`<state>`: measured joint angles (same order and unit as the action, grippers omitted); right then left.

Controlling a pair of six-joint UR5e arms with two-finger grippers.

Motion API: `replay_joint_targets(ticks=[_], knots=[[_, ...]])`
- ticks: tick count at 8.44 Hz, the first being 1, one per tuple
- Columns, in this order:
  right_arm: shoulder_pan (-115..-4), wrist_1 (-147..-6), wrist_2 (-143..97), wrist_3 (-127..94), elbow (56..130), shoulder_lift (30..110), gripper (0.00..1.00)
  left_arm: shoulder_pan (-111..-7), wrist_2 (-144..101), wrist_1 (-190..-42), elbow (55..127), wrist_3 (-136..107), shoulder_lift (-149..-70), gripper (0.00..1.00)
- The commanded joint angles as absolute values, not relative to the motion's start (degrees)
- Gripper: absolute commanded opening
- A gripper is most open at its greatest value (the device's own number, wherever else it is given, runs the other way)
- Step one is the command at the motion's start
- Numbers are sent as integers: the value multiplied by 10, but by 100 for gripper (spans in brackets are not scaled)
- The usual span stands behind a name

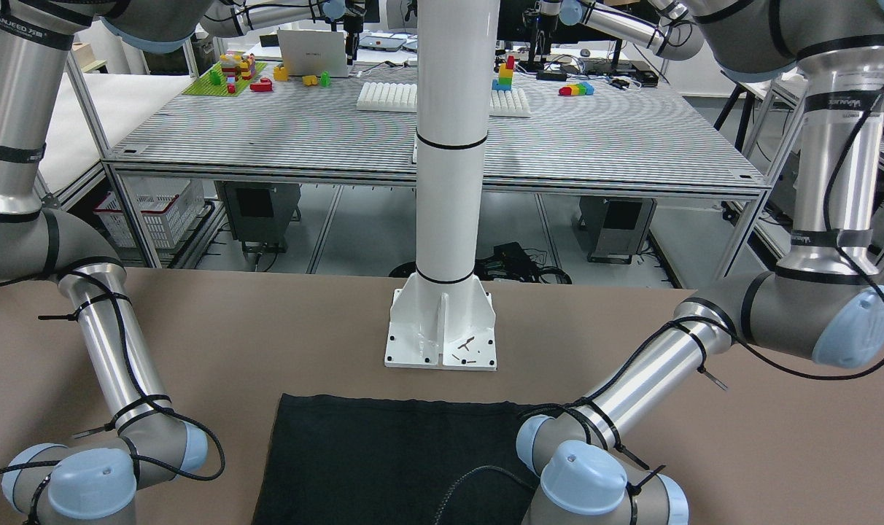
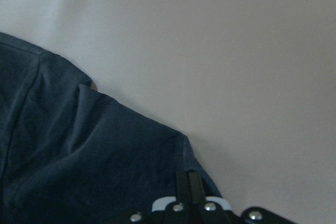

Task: Fold clothes
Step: 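Grasp the other sleeve with the right gripper and fold it inward over the shirt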

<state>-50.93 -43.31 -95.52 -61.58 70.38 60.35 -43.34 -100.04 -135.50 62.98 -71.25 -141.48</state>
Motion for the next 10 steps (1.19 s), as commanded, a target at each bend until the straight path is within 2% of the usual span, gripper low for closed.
replay_joint_targets(ticks=[1,5,8,10], knots=[[-509,-533,-956,-654,745,540,0,-471,-1053,-1357,633,-707,-1400,95],[-450,-653,-947,-774,731,416,0,-487,-1058,-1366,632,-671,-1374,95],[-417,-652,-880,-780,657,371,0,-489,-1058,-1366,632,-669,-1371,95],[-411,-652,-878,-789,642,351,0,-492,-1059,-1366,631,-664,-1371,95]])
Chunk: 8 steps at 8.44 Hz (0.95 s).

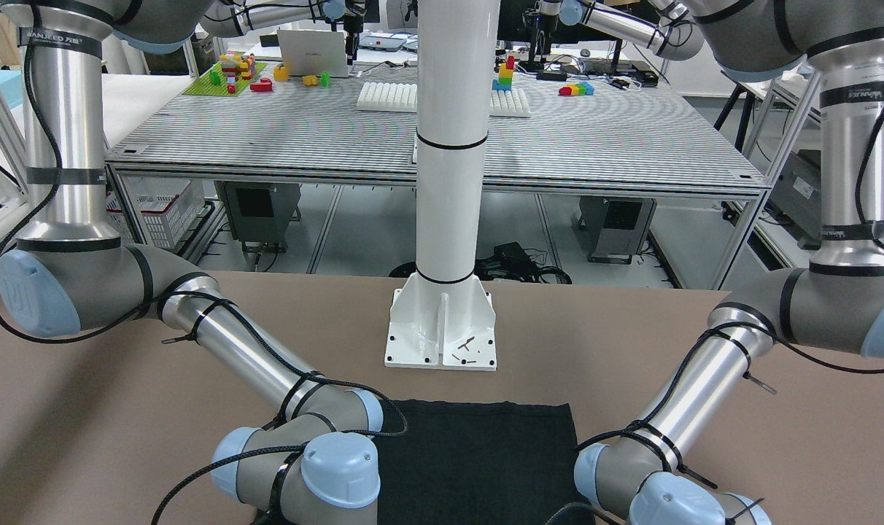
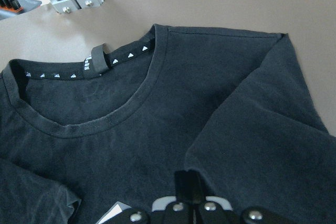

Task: Fold clothes
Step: 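Grasp the other sleeve with the right gripper and fold it inward over the shirt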

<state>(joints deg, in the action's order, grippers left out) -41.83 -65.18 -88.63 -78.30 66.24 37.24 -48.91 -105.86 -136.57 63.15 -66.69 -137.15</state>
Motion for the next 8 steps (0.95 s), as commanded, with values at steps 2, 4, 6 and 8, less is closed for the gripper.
replay_joint_targets(ticks=[2,4,6,8], knots=[[-410,-652,-872,-833,600,315,0,-495,-1060,-1366,631,-664,-1371,95],[-405,-647,-870,-823,599,322,68,-495,-1060,-1366,631,-664,-1371,95],[-404,-647,-867,-786,608,328,94,-495,-1060,-1366,632,-664,-1371,95],[-406,-650,-872,-689,724,399,95,-494,-1060,-1368,655,-669,-1362,95]])
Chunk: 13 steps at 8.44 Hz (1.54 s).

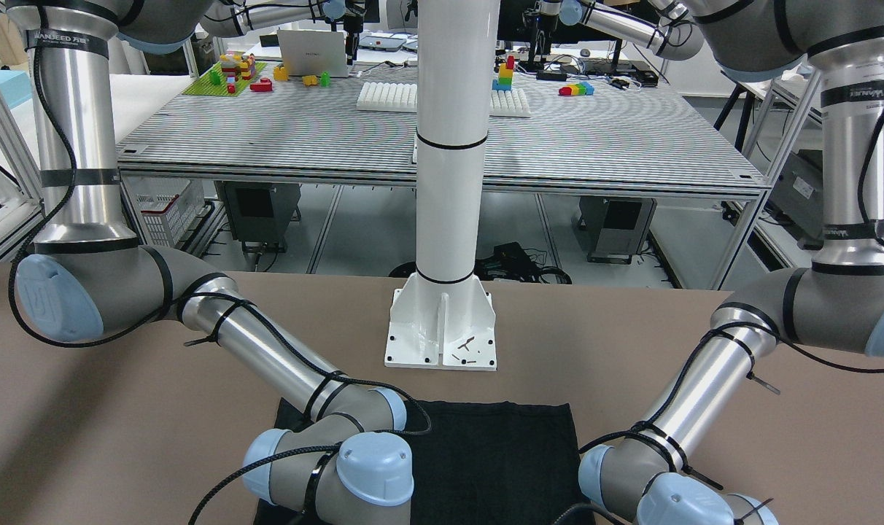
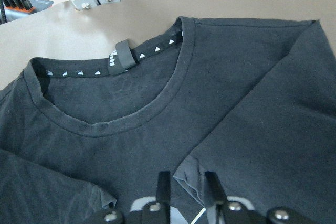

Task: Fold clothes
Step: 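Grasp the other sleeve with the right gripper and fold it inward over the shirt, then move both grippers down to the hem corners nearest the robot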

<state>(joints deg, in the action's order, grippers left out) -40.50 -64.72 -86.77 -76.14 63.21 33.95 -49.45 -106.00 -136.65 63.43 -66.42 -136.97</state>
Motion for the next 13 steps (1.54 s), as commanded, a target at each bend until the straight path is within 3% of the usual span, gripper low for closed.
replay_joint_targets(ticks=[1,5,8,11,13], knots=[[-405,-654,-874,-693,763,431,95,-490,-1058,-1367,694,-674,-1336,95],[-383,-658,-937,-697,946,593,94,-428,-1044,-1366,904,-817,-1172,95],[-303,-651,-928,-858,1093,699,91,-310,-931,-1367,1051,-914,-1046,95],[-208,-650,-838,-991,1177,798,92,-225,-897,-1367,1145,-969,-922,96],[-144,-573,-790,-1049,1198,876,92,-174,-890,-1367,1177,-997,-869,95]])
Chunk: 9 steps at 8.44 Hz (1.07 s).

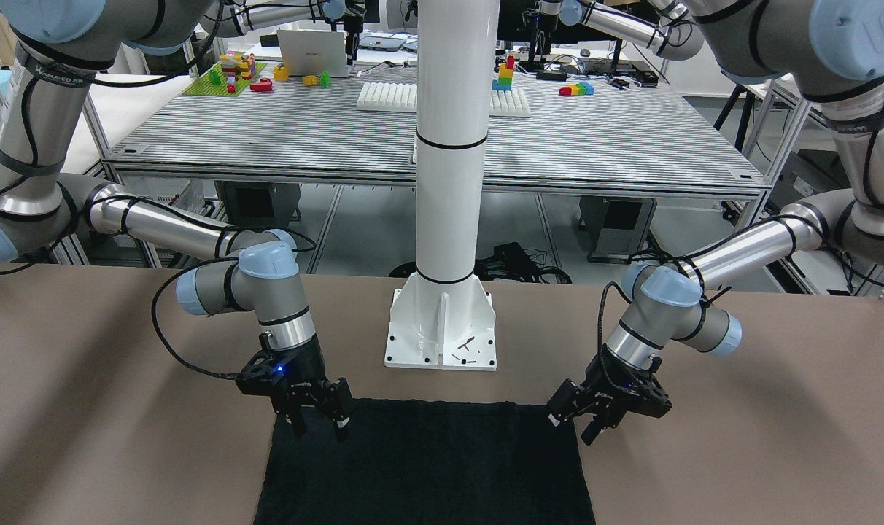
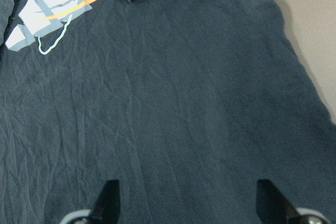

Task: Fold clothes
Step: 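Move both grippers down to the hem corners nearest the robot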

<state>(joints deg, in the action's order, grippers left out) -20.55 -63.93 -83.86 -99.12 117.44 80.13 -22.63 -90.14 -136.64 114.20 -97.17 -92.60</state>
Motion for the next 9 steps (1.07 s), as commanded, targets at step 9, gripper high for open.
replay_joint_targets(ticks=[9], knots=[[-98,-428,-749,-1078,1198,1004,93,-58,-804,-1366,1149,-1054,-861,81]])
